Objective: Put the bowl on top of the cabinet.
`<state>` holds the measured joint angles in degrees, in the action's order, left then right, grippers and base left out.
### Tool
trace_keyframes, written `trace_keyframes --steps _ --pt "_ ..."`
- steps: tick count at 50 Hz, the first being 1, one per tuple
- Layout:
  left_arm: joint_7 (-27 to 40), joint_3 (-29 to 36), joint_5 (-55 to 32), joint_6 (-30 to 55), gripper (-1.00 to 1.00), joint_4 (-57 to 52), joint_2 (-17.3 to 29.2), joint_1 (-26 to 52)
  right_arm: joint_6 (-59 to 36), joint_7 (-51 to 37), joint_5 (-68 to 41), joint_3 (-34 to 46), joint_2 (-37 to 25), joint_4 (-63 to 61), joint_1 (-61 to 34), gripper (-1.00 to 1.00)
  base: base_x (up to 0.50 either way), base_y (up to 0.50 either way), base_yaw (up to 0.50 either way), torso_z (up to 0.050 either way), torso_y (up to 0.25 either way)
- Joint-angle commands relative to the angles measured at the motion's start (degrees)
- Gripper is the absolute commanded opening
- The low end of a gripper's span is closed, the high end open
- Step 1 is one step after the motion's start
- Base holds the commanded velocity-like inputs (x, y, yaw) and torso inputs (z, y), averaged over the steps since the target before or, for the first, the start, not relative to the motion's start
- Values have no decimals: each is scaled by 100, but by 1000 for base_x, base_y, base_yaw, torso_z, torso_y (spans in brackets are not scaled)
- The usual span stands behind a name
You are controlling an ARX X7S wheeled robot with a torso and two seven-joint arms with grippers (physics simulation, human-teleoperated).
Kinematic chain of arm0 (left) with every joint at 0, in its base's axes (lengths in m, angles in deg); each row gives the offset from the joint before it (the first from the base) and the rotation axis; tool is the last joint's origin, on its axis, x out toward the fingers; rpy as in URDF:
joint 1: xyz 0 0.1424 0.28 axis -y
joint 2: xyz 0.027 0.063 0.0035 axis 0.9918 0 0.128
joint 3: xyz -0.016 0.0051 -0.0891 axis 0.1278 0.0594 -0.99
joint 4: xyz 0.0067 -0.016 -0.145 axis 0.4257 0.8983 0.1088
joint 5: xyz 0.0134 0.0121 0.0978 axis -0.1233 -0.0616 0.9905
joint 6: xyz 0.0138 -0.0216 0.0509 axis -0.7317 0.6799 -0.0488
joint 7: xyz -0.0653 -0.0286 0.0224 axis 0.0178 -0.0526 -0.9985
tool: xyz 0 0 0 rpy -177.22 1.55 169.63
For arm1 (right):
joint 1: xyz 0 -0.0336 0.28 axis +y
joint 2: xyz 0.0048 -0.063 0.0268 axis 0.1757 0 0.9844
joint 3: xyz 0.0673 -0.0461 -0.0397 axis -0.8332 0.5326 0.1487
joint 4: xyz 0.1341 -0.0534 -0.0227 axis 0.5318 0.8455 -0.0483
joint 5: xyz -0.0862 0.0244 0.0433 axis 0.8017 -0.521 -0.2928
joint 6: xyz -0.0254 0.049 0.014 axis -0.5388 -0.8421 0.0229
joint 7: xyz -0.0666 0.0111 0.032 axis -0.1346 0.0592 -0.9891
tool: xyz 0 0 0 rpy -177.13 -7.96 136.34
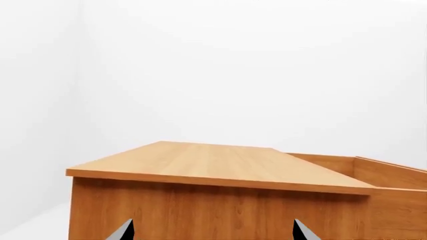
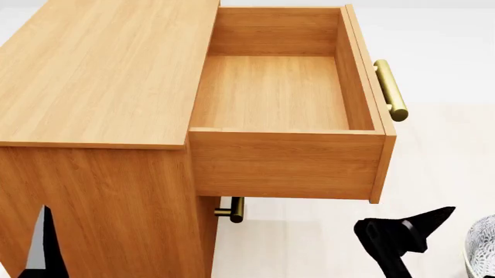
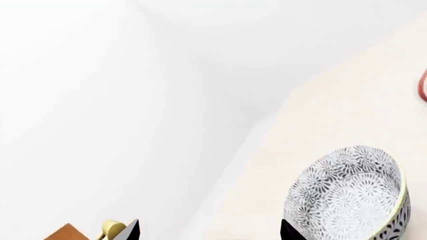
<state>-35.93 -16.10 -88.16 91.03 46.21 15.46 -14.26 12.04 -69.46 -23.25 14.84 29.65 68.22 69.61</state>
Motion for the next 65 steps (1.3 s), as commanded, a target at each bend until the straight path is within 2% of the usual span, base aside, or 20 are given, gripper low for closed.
trace_keyframes --steps 1,9,26,47,65 --pt "-72 -101 100 -43 100 114 -88 59 484 -306 -271 11 98 360 -379 100 0 0 0 0 0" --pt "-46 -109 62 -55 100 100 -64 58 611 -573 -275 108 21 414 -501 100 0 0 0 0 0" --pt "-5 -130 -57 -54 100 105 -16 81 1492 -843 -630 -78 46 1151 -792 100 0 0 0 0 0" --pt "31 -133 -108 -101 100 196 21 105 2711 -908 -1204 -269 143 2778 -1398 100 0 0 0 0 0" --pt "82 -174 -157 -102 100 182 70 115 3350 -1022 -1513 -287 88 3497 -1591 100 0 0 0 0 0"
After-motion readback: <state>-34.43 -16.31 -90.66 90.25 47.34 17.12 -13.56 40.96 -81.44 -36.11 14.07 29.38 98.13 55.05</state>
